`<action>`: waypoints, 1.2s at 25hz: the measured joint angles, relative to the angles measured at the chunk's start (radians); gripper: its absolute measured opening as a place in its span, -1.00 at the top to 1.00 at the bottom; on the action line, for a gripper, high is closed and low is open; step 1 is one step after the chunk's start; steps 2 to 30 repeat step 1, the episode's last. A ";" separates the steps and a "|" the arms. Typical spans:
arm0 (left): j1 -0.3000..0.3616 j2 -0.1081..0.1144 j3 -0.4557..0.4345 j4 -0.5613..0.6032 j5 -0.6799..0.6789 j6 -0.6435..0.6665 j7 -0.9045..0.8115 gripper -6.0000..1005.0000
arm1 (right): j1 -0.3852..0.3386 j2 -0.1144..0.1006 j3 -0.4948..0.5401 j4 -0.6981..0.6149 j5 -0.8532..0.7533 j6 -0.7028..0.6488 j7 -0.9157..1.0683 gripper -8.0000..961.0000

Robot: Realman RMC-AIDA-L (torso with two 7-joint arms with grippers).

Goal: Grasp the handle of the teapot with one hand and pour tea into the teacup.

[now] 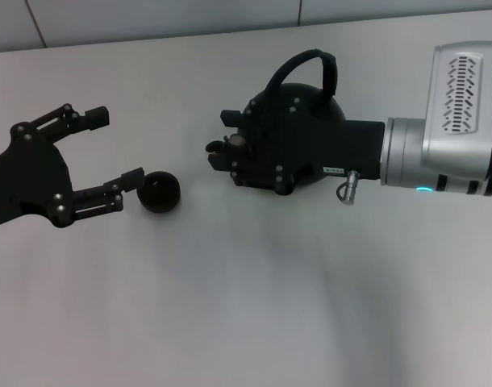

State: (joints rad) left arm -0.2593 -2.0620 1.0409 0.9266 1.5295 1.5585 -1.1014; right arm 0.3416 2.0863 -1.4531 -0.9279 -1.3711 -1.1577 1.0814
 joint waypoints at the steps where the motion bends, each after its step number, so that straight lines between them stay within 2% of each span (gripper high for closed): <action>1: 0.000 0.000 0.000 0.000 0.000 0.000 0.000 -0.71 | -0.005 0.000 0.001 -0.006 0.001 -0.002 0.000 -0.17; 30: 0.000 0.000 0.000 0.000 0.000 0.000 0.000 -0.71 | -0.005 0.000 0.001 -0.006 0.001 -0.002 0.000 -0.17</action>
